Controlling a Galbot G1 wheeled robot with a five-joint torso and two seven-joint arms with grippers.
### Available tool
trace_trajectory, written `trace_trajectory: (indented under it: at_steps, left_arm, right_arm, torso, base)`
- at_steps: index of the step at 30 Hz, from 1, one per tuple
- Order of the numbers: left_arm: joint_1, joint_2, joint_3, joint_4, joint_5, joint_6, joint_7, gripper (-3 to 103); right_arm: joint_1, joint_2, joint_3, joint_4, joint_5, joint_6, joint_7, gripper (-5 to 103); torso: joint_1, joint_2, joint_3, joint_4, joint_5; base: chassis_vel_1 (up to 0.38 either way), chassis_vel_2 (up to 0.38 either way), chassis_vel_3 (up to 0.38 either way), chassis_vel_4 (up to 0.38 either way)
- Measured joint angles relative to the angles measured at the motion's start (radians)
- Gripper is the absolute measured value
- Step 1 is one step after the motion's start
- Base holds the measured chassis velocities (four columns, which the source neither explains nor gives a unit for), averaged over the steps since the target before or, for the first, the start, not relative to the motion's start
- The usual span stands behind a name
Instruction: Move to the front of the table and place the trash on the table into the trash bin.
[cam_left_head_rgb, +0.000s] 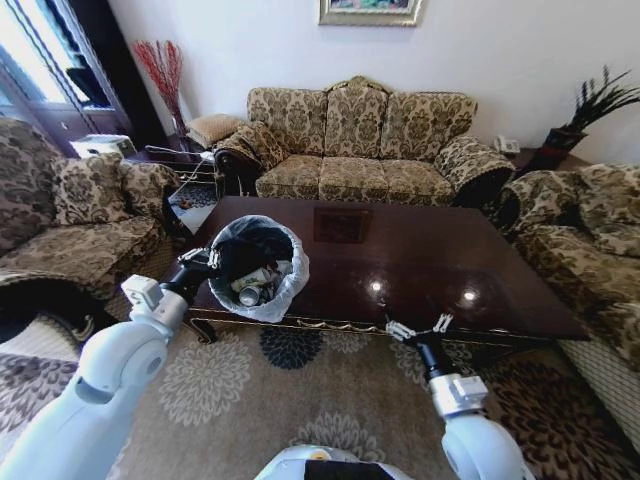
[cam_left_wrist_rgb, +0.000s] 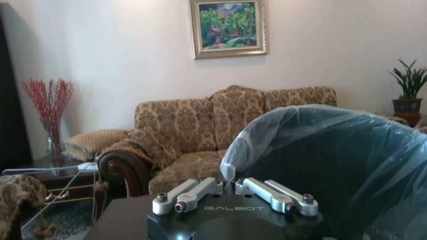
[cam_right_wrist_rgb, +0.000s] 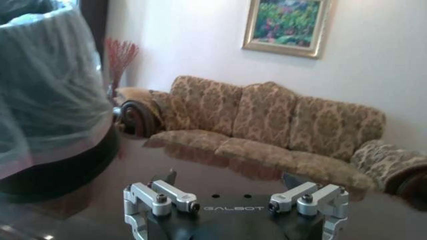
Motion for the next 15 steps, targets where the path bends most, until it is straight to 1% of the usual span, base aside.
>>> trace_trajectory:
  at_steps: [3, 7, 15]
  left_arm:
    - [0.000, -0.001, -0.004, -0.001, 0.001, 0.000, 0.000, 1]
    - [-0.004, -0.001, -0.007, -0.002, 0.001, 0.000, 0.000, 1]
    - [0.005, -0.022, -0.008, -0.016, 0.002, 0.000, 0.000, 1]
  right_arm:
    - [0.006, 0.009, -0.032, -0.006, -0.015, -0.011, 0.000, 100]
    - [0.004, 0.014, -0.050, -0.011, -0.026, -0.013, 0.000, 100]
    - [-0.008, -0.003, -0.034, -0.007, -0.019, -0.012, 0.003, 100]
  torso:
    - [0.000, 0.000, 0.000, 0.0003, 0.0003]
    - [0.000, 0.000, 0.000, 0.0002, 0.0002]
    - [-0.001, 0.000, 0.000, 0.0002, 0.0003]
  base:
    - [0.049, -0.034, -0.039, 0.032]
    - [0.083, -0.072, -0.091, 0.090]
    - [0.156, -0.147, -0.160, 0.152]
